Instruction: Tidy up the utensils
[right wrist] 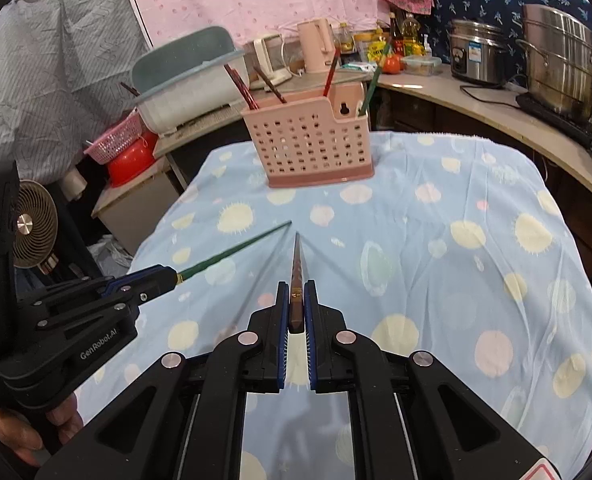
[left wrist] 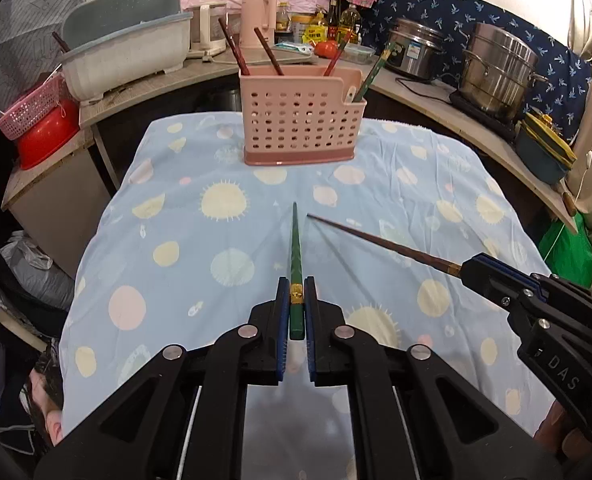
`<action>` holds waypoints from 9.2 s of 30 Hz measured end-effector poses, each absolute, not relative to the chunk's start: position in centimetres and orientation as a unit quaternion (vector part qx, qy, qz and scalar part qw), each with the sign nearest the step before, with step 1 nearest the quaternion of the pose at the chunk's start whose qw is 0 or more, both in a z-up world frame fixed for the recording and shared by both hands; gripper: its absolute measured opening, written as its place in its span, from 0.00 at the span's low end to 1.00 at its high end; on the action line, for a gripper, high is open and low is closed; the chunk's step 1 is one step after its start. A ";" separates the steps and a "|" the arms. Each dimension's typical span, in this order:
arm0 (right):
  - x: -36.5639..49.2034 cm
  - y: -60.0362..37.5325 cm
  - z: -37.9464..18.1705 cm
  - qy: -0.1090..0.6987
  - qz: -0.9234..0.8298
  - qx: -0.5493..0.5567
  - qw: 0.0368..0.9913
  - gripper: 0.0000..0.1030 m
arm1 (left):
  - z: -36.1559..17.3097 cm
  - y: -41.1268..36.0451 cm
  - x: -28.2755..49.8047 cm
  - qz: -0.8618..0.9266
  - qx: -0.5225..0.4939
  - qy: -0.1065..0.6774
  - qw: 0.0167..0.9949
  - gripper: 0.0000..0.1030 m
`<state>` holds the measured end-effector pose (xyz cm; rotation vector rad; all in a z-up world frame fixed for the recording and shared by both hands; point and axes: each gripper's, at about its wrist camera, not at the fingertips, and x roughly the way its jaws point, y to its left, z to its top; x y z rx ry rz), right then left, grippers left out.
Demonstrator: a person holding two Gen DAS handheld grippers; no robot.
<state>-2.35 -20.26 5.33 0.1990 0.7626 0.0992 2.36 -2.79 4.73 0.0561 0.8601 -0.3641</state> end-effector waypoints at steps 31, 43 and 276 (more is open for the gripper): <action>7.6 -23.1 15.2 0.262 0.038 0.101 0.959 0.07 | 12.4 -6.3 11.9 -0.188 0.052 0.338 0.921 0.07; 11.7 -24.7 18.3 0.224 0.035 0.112 0.967 0.07 | 14.4 -6.0 15.5 -0.187 0.045 0.322 0.927 0.07; 12.2 -22.2 7.5 0.345 -0.058 0.047 0.936 0.94 | 6.2 -5.6 17.4 -0.052 0.060 0.380 0.922 0.93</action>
